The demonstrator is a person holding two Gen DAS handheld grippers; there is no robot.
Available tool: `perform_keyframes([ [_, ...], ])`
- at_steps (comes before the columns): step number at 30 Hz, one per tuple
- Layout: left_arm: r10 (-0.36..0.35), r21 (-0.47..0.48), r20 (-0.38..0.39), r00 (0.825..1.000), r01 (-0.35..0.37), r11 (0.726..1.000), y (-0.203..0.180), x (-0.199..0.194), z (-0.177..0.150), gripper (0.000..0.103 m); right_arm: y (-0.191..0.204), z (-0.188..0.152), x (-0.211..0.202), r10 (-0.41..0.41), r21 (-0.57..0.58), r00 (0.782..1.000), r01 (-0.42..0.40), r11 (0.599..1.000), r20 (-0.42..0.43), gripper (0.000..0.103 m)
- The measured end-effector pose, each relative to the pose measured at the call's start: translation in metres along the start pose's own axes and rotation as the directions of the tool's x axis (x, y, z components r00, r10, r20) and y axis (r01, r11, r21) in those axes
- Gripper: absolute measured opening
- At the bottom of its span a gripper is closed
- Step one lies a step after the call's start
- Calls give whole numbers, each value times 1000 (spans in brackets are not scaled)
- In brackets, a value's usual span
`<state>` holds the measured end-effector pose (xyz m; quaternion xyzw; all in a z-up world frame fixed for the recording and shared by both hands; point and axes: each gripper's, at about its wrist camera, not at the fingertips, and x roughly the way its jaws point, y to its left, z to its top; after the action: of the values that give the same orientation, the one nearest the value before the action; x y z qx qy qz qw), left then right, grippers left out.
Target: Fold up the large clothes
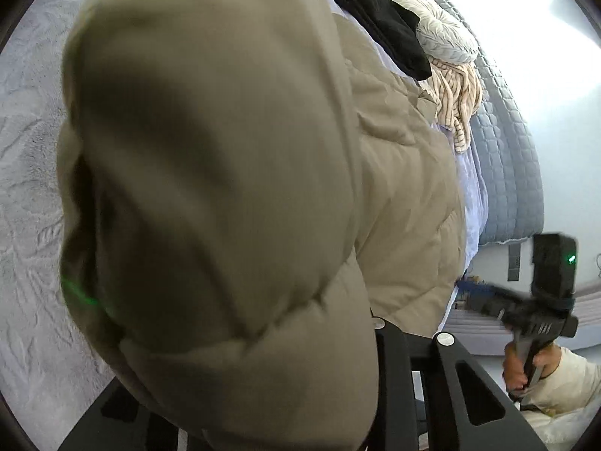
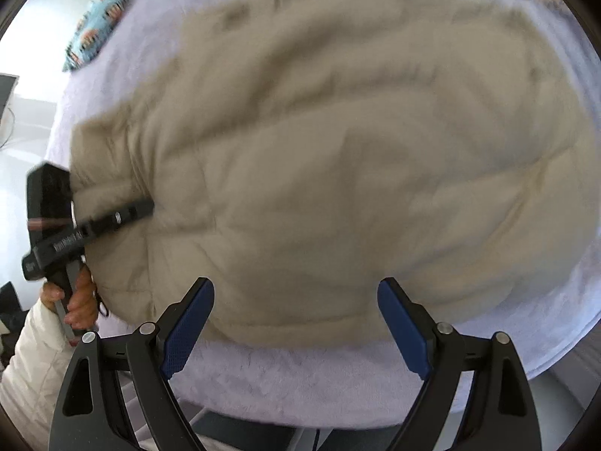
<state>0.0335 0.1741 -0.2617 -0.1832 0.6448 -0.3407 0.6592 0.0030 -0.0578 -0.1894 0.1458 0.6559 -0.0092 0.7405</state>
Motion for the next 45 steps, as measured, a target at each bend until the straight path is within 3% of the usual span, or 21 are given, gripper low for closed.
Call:
perform_keyframes([
  [2, 10, -8, 8, 1000, -10, 1000, -4, -3, -1, 30, -6, 16, -12, -24, -8, 995, 25, 1000, 94, 48],
  [3, 15, -17, 13, 1000, -15, 1000, -6, -6, -2, 28, -10, 26, -13, -40, 0, 993, 40, 999, 114, 8],
  [4, 18, -22, 18, 1000, -17, 1000, -9, -8, -2, 27, -13, 34, -11, -28, 7, 991, 27, 1000, 132, 5],
  [7, 50, -9, 37, 998, -49, 999, -25, -19, -5, 26, -19, 69, 7, 15, 9, 984, -17, 1000, 178, 5],
  [11, 57, -6, 67, 996, -57, 998, -50, -34, -10, 24, -17, 112, 56, 52, -6, 987, -52, 999, 154, 4],
  [15, 20, -26, 104, 994, -17, 1000, -80, -43, -9, 24, -19, 130, 103, 50, -26, 995, -48, 999, 86, 0],
  [18, 12, -59, 122, 992, -5, 998, -99, -45, -5, 24, -22, 133, 99, 65, -11, 994, -64, 998, 87, 0],
  [21, 40, -81, 115, 993, -30, 996, -115, -46, -4, 24, -30, 119, 74, 116, 17, 988, -118, 993, 103, 0],
  [27, 143, -91, 88, 986, -135, 987, -162, -40, 7, 24, -57, 41, 31, 202, 60, 972, -210, 976, 123, 0],
  [31, 204, -64, 57, 977, -200, 978, -209, -24, 23, 24, -74, -1, 34, 264, 89, 962, -269, 959, 68, 0],
  [34, 226, 7, 8, 974, -226, 974, -256, -1, 33, 24, -87, -17, 50, 326, 149, 945, -327, 933, 27, 0],
  [37, 228, 86, -45, 973, -223, 971, -296, 29, 42, 25, -98, -18, 60, 370, 182, 929, -369, 912, 27, 0],
  [40, 209, 160, -93, 974, -193, 968, -325, 63, 50, 36, -117, -16, 61, 441, 248, 897, -434, 866, 30, 0],
  [42, 169, 203, -144, 975, -138, 970, -337, 87, 57, 49, -134, -18, 47, 462, 266, 884, -463, 845, 70, 0],
  [43, 145, 210, -175, 974, -107, 972, -340, 100, 61, 49, -146, -20, 38, 464, 273, 881, -471, 839, 92, 1],
  [44, 123, 215, -207, 971, -78, 973, -341, 113, 64, 49, -154, -22, 31, 460, 277, 882, -470, 838, 105, 4],
  [45, 96, 223, -239, 966, -42, 974, -342, 125, 68, 58, -165, -24, 21, 444, 280, 888, -460, 843, 121, 5],
])
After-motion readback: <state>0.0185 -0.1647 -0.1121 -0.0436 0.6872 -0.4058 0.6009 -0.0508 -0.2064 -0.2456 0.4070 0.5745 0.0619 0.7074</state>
